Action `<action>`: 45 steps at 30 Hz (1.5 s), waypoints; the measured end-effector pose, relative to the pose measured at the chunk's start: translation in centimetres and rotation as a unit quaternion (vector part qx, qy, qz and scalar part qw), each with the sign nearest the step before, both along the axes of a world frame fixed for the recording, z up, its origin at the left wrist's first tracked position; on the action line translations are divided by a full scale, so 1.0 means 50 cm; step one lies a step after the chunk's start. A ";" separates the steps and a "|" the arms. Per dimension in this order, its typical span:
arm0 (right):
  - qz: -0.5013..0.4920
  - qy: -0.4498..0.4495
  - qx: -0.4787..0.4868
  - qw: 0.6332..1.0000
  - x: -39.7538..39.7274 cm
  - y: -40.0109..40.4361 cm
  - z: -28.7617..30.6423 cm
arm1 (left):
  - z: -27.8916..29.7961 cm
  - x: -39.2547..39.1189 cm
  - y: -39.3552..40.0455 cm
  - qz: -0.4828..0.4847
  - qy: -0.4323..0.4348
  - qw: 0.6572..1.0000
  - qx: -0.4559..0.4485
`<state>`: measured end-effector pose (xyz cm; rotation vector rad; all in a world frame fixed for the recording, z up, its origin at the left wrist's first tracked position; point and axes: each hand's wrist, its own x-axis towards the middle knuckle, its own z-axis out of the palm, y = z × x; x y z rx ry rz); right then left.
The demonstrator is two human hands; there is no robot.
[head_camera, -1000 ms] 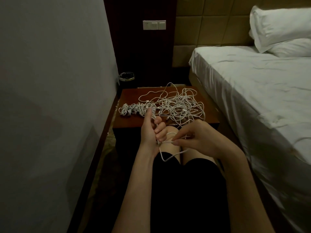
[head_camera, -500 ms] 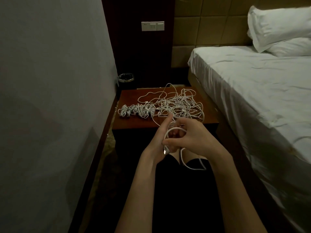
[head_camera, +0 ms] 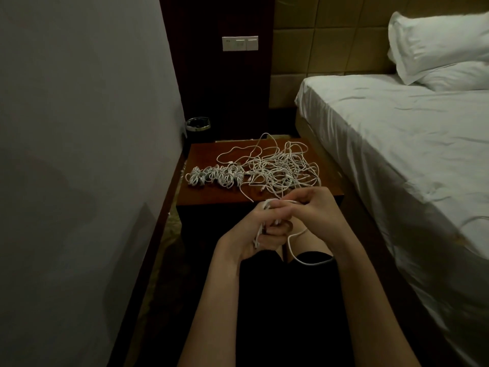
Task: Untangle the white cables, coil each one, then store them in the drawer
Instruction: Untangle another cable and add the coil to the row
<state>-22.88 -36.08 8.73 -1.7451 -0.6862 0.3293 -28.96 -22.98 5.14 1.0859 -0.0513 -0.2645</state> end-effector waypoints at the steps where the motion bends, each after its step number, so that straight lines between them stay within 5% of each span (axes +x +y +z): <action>1: 0.001 0.006 0.003 1.000 0.000 0.000 0.002 | -0.001 0.000 0.003 -0.013 -0.003 1.000 -0.005; 12: 0.032 -0.072 0.025 0.997 0.006 -0.020 0.017 | -0.002 -0.009 0.002 -0.130 0.023 0.991 -0.031; 20: -0.026 -0.035 0.110 0.993 0.000 -0.003 0.012 | 0.003 0.001 0.010 -0.014 -0.009 0.990 -0.142; 30: -0.158 -0.150 0.035 0.975 -0.015 0.045 -0.016 | 0.017 0.003 0.001 0.112 -0.040 0.990 -0.076; 36: -0.123 -0.204 -0.068 0.969 -0.021 0.072 -0.037 | 0.011 0.016 0.016 0.303 -0.010 0.950 -0.073; 40: -0.123 -0.209 -0.106 0.964 -0.026 0.071 -0.031 | 0.014 0.012 0.012 0.348 0.005 0.934 -0.075; 45: 0.004 -0.163 -0.177 0.971 -0.037 0.074 -0.029 | 0.020 0.010 0.014 0.371 0.003 0.918 -0.137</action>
